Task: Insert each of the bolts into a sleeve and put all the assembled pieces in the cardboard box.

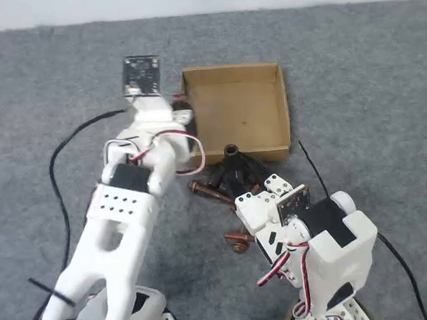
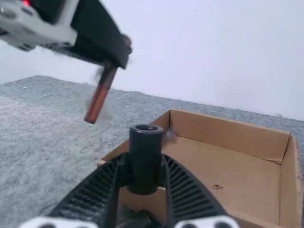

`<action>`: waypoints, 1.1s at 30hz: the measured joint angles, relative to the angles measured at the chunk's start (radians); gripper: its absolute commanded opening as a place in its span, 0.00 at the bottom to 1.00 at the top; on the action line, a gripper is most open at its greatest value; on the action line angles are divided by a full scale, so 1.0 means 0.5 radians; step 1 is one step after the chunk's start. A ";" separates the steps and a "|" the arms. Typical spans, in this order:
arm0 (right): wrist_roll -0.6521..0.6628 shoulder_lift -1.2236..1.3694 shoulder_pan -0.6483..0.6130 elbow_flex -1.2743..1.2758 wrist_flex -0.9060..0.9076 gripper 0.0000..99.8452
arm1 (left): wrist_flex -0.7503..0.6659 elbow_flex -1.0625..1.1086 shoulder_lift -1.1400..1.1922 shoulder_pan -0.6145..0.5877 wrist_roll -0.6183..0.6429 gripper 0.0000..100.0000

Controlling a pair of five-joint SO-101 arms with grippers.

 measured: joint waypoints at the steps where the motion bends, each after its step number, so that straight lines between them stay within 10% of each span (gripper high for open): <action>1: 0.000 0.000 0.003 0.000 0.000 0.01 | 0.000 0.000 -0.025 0.040 0.000 0.01; 33: 0.003 0.000 -0.071 0.000 0.000 0.01 | -0.690 0.862 -0.902 0.482 0.331 0.01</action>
